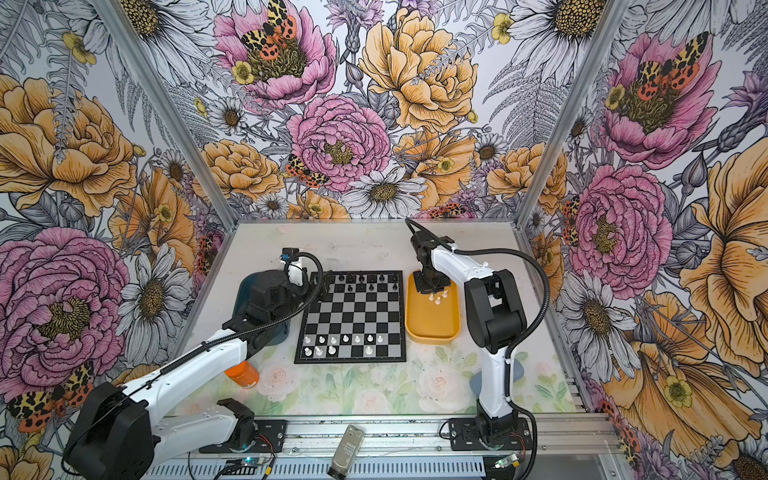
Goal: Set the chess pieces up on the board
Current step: 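Lower the open right gripper around another white pawn in the tray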
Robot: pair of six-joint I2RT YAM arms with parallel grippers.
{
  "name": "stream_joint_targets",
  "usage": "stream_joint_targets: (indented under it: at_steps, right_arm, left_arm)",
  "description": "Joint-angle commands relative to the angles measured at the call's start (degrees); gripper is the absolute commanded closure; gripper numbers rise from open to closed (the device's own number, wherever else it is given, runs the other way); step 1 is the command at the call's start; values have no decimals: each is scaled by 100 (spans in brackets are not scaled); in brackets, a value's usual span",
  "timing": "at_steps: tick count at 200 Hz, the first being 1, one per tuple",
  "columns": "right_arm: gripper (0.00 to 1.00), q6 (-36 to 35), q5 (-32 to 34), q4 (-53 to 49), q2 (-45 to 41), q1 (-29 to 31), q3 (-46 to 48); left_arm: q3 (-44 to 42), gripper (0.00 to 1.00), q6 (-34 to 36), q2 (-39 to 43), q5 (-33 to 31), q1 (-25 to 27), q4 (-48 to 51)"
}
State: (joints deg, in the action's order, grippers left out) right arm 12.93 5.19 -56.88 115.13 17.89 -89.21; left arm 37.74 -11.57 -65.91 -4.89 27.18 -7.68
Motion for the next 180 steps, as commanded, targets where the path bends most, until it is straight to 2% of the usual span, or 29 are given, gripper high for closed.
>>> stream_joint_targets:
  at_steps: [1,180]
  right_arm:
    - [78,-59,78,81,80,-75,-141]
    - [77,-50,-233,142,269,-119,-105]
  left_arm:
    - [129,14,94,17,87,-49,-32]
    - [146,14,103,34,84,-47,-14]
